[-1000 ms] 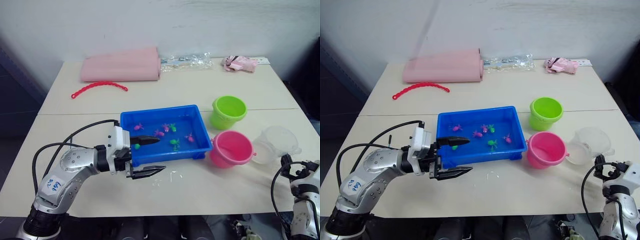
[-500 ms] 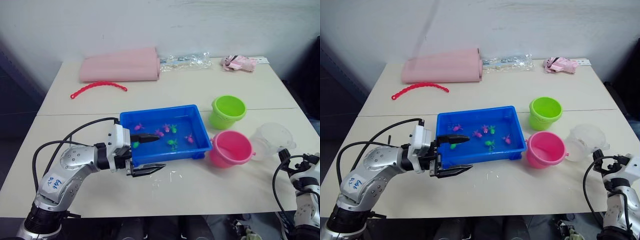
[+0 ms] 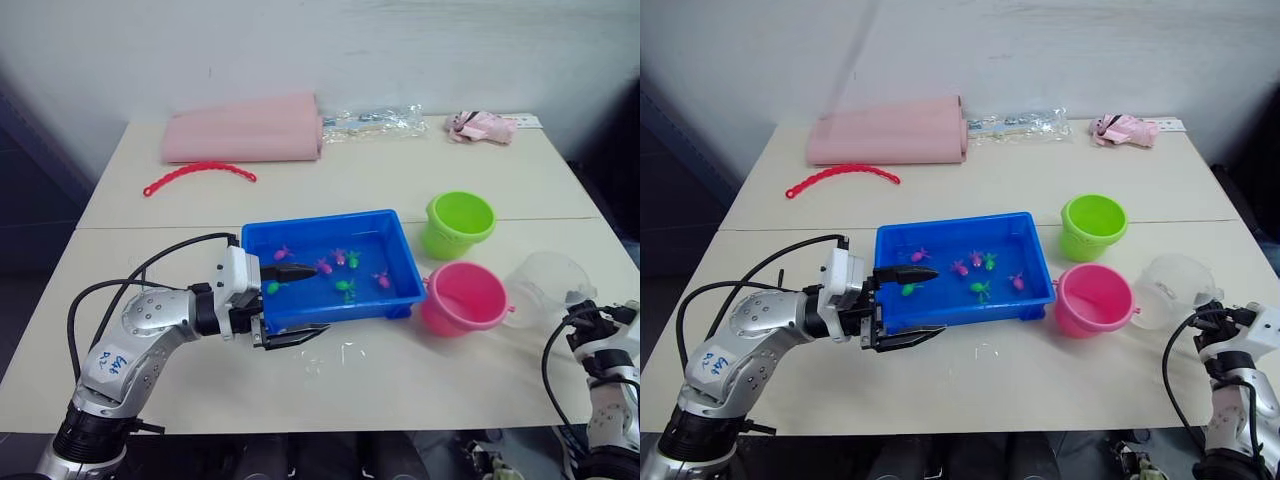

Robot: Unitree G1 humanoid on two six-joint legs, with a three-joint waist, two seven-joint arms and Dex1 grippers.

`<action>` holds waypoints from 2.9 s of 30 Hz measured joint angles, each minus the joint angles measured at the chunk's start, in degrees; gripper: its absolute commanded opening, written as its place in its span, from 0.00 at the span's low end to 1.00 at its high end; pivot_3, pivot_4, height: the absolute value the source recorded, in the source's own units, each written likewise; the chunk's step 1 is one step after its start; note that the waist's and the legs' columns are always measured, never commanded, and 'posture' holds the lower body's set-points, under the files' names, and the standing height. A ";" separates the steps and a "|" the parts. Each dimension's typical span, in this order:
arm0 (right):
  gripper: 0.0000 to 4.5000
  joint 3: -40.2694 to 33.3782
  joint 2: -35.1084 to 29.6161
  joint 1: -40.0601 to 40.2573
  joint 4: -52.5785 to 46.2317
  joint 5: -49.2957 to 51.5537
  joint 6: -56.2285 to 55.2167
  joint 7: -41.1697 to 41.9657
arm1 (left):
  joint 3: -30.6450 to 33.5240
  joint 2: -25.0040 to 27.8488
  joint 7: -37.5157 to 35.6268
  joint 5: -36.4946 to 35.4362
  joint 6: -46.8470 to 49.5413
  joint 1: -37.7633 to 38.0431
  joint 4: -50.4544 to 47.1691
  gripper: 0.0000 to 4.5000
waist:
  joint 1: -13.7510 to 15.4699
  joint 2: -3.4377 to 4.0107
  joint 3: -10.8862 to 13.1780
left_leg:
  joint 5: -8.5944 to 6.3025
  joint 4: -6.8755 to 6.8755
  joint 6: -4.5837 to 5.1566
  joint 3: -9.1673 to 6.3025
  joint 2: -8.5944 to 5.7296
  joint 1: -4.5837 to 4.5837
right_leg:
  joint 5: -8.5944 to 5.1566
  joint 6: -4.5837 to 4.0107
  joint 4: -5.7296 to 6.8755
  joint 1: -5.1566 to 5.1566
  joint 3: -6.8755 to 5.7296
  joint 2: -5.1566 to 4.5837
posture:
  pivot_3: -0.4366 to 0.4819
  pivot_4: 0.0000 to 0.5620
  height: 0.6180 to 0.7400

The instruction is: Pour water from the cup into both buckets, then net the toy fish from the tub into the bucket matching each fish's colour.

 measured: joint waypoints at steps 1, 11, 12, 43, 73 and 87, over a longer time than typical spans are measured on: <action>0.01 -0.02 -0.19 0.31 -0.51 0.11 0.10 -0.13 | -0.02 -0.07 -0.05 0.01 -0.01 0.00 0.01 1.00 | 0.00 0.00 0.00 | 0.00 0.00 0.00 0.00 0.00 0.00 | 0.00 0.00 0.00 0.00 0.00 0.00 | 0.48 0.27 1.00; 0.01 -2.11 -12.23 9.35 -18.86 -4.38 0.43 -0.83 | -0.70 -2.38 -1.92 -0.53 0.43 -3.26 2.82 1.00 | 0.17 0.11 0.11 | 0.01 0.01 0.00 -0.01 0.00 -0.08 | 0.02 0.03 -0.02 -0.07 -0.04 0.03 | 0.48 0.27 1.00; 0.01 -2.23 -12.90 10.73 -20.71 -5.88 -0.10 -0.93 | -0.71 -2.97 -2.01 -0.79 0.75 -3.84 3.27 1.00 | 0.22 0.11 0.12 | 0.01 0.00 -0.01 -0.01 -0.01 -0.10 | 0.02 0.03 -0.03 -0.08 -0.04 0.03 | 0.48 0.27 1.00; 0.01 5.51 -15.84 13.70 -32.92 -45.56 -23.10 -10.15 | -5.78 -9.05 -6.90 3.02 -1.30 -12.56 12.86 1.00 | 0.22 -0.06 0.22 | 0.18 0.09 -0.07 0.09 -0.04 -0.13 | 0.04 0.08 0.02 -0.16 -0.15 0.06 | 0.48 0.27 1.00; 0.01 7.16 -9.25 12.04 -28.55 -26.88 -15.11 -9.85 | -5.48 -9.14 -6.41 4.24 -1.60 -11.75 13.09 1.00 | 0.10 -0.06 0.22 | 0.20 0.22 -0.03 -0.09 -0.03 -0.13 | 0.04 0.08 0.05 -0.01 -0.12 0.03 | 0.48 0.27 1.00; 0.01 5.19 -12.15 -5.36 -24.91 -15.29 7.55 -12.71 | 1.89 -11.52 5.43 0.79 6.92 -15.52 14.04 1.00 | 0.00 -0.06 0.22 | 0.15 0.55 0.04 -0.15 -0.03 -0.24 | 0.06 0.09 0.20 -0.02 -0.14 0.00 | 0.48 0.27 1.00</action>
